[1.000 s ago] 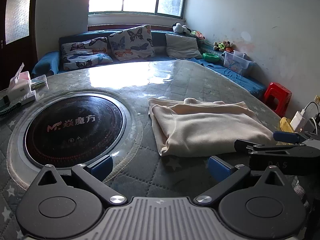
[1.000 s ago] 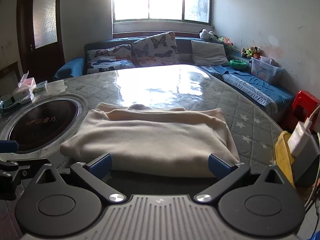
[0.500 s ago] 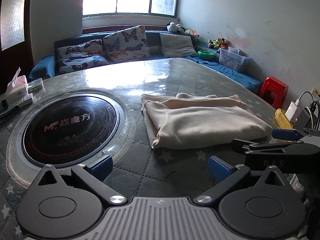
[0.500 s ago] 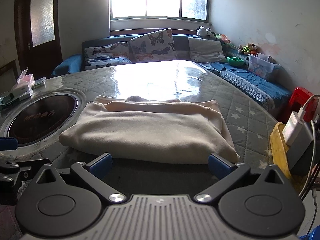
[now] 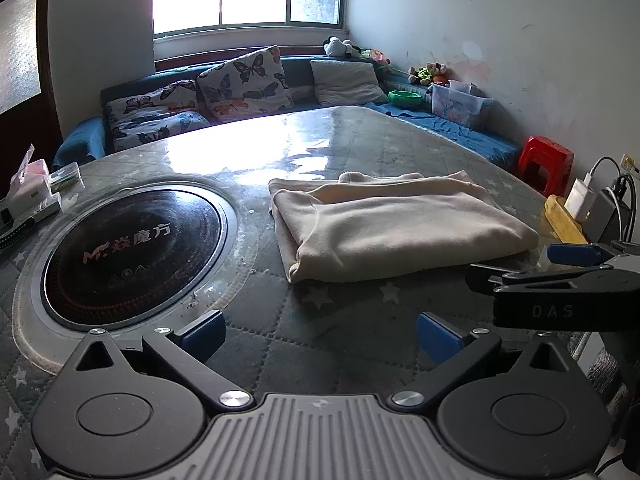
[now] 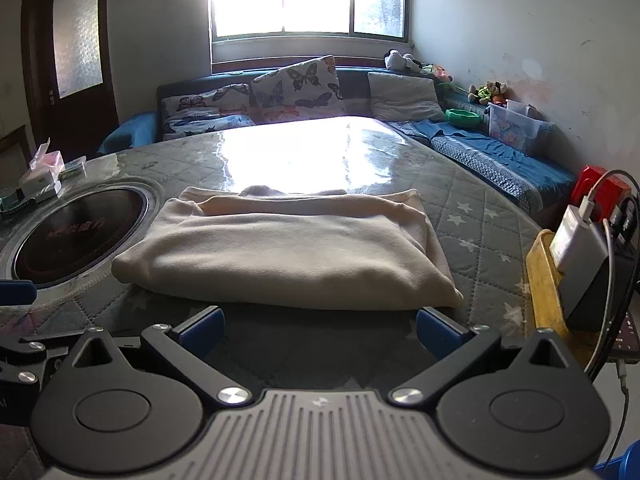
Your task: Fold clothes
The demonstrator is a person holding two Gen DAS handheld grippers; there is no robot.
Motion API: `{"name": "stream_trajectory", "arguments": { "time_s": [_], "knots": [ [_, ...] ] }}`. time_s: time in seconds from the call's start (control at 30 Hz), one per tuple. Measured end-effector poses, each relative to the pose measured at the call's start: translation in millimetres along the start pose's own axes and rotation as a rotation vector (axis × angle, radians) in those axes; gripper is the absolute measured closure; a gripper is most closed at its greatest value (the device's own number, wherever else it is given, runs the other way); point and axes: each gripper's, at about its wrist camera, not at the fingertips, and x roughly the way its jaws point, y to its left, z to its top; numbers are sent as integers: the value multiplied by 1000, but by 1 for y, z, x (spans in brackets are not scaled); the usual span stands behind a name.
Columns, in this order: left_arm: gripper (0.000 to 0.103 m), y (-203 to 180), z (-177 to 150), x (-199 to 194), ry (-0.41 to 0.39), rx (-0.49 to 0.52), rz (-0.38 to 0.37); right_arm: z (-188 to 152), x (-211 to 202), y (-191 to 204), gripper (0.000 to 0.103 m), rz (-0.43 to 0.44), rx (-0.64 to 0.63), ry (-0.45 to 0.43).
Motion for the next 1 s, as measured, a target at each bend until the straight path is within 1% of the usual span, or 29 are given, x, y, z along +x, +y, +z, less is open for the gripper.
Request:
{"name": "stream_trajectory", "arguments": {
  "time_s": [0.4, 1.0],
  "knots": [
    [0, -6, -3, -2, 6, 30, 3, 0, -3, -1, 0, 1, 5, -9],
    [0, 0, 6, 11, 22, 18, 4, 3, 9, -2, 0, 6, 8, 13]
  ]
}}
